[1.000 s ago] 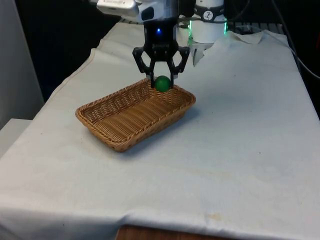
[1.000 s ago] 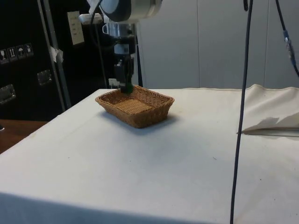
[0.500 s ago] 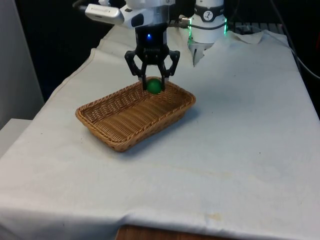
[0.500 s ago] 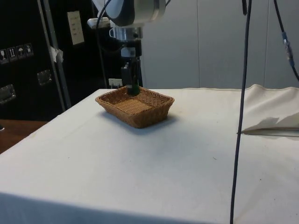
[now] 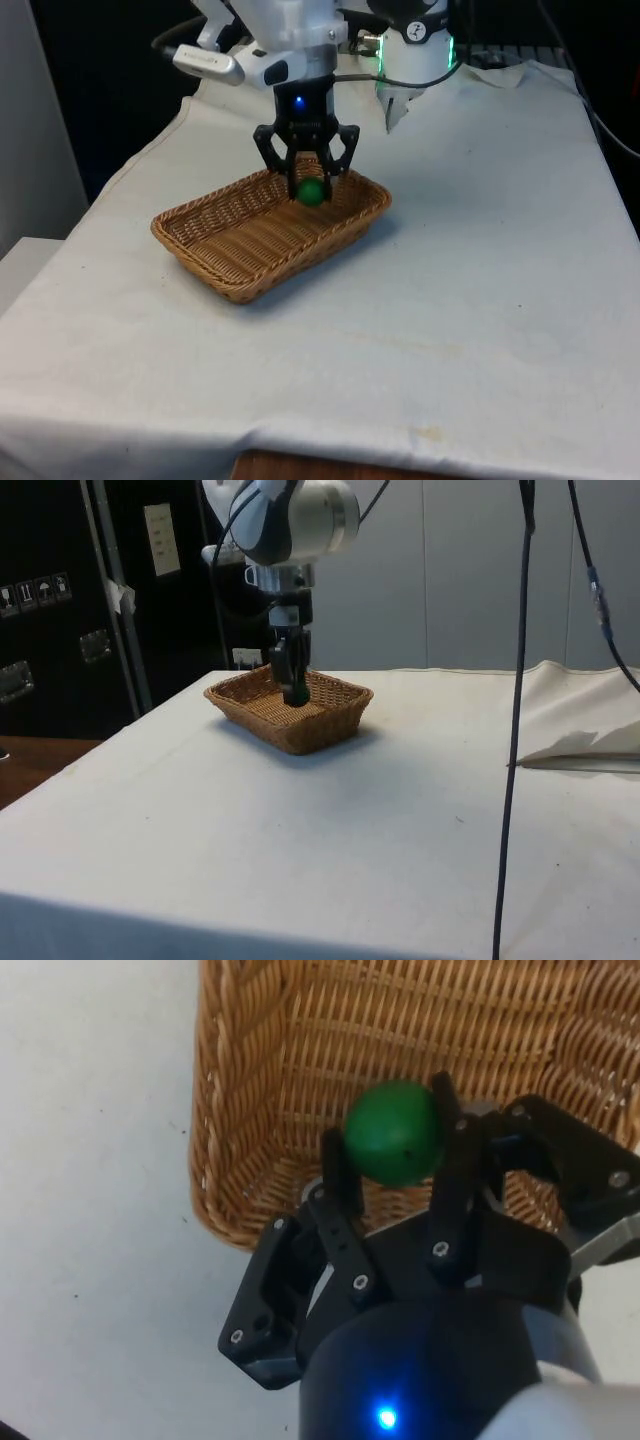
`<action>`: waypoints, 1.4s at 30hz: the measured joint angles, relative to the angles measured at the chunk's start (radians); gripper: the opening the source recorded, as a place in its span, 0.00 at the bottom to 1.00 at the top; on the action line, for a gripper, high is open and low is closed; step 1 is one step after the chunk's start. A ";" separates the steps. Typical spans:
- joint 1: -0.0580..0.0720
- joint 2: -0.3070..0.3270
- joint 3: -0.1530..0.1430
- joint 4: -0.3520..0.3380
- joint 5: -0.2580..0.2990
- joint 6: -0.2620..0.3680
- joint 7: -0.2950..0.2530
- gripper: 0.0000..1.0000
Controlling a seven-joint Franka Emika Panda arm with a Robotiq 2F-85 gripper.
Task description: Pick up the ball and place it into the basket.
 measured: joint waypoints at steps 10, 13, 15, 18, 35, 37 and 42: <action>0.000 0.031 0.003 0.000 0.043 0.000 -0.013 0.00; 0.000 0.039 0.003 0.001 0.053 -0.001 -0.015 0.00; 0.000 0.040 0.003 0.002 0.056 -0.001 -0.017 0.00; 0.000 0.040 0.002 0.002 0.059 -0.002 -0.019 0.00; 0.000 0.026 -0.004 -0.001 0.058 -0.008 -0.020 0.35; 0.000 0.026 -0.004 0.000 0.058 -0.008 -0.020 0.52; -0.001 0.026 -0.004 0.000 0.058 -0.009 -0.021 0.96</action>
